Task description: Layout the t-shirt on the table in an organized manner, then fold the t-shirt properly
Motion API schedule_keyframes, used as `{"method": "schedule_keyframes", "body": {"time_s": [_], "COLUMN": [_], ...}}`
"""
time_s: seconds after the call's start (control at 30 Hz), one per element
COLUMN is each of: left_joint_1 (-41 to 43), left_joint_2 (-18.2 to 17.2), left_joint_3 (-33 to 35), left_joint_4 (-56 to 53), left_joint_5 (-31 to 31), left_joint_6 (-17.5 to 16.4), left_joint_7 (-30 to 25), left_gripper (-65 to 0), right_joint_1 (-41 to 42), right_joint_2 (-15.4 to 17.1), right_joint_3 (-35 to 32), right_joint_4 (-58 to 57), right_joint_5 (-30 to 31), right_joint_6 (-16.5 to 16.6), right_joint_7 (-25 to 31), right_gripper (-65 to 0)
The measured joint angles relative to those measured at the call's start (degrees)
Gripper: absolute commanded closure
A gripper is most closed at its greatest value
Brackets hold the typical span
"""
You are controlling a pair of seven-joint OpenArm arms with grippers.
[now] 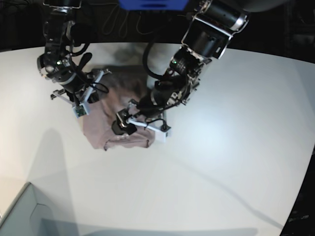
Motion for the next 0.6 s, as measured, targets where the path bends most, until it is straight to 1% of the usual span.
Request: {"method": "schedule_keyframes", "body": {"time_s": [0.33, 0.43, 0.47, 0.53, 0.6], "left_joint_1": [-0.02, 0.04, 0.42, 2.08, 3.98], "left_joint_2": [-0.02, -0.37, -1.44, -4.26, -7.85], "left_joint_3": [-0.11, 0.04, 0.39, 0.28, 0.22], "left_joint_4": [-0.57, 0.74, 2.21, 5.81, 10.40], "left_joint_5": [-0.79, -0.70, -0.46, -0.48, -0.50], "left_joint_6": [-0.28, 0.55, 1.09, 1.75, 4.85], "left_joint_7": [0.13, 0.33, 1.51, 1.18, 1.03], "left_gripper": [-52.6, -52.6, -52.6, -52.6, -52.6], "right_joint_1": [-0.04, -0.04, -0.13, -0.17, -0.15], "right_joint_2": [-0.02, -0.02, -0.02, -0.02, -0.02], "right_joint_3": [0.00, 0.00, 0.00, 0.00, 0.00], "right_joint_4": [-0.07, -0.07, -0.07, 0.00, 0.00], "right_joint_5": [0.00, 0.00, 0.02, 0.00, -0.04], "right_joint_6": [0.02, 0.00, 0.00, 0.00, 0.00], "right_joint_7": [0.00, 0.02, 0.02, 0.00, -0.02], "right_gripper": [-5.2, -5.2, -5.2, -5.2, -5.2]}}
